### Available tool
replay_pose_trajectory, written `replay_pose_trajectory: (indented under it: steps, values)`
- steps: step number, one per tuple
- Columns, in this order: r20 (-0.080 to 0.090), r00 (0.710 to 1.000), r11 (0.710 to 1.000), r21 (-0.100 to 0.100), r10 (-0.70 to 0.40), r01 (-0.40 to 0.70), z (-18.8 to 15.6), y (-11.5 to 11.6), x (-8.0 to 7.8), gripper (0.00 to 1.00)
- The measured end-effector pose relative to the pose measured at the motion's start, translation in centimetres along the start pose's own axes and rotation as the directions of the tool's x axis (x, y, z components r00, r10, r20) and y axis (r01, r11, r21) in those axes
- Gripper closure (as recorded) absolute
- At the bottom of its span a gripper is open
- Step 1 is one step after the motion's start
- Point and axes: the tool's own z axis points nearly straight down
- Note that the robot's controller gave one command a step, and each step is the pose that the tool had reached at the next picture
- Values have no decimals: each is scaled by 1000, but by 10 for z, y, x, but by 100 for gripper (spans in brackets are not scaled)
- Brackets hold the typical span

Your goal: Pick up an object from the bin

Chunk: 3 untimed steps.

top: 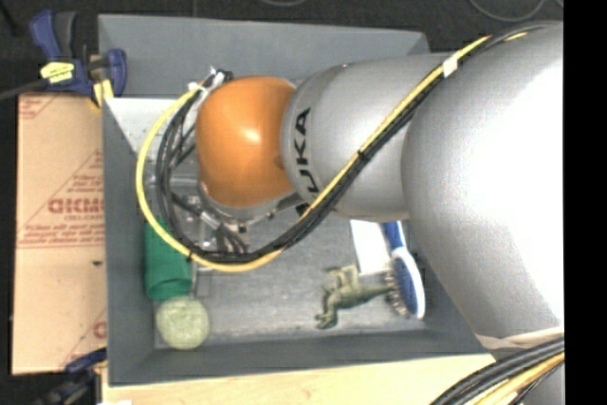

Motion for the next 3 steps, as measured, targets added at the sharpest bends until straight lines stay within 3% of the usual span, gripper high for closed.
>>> replay_pose_trajectory:
  steps: [1, 2, 3]
  values:
    - [8, 1000, 1000, -2, 5, -5, -5, -1, -2, 0]
    - [12, 961, 961, 2, -278, 278, 22, 4, 3, 0]
    - [22, 831, 831, 7, -556, 556, 33, 13, 27, 0]
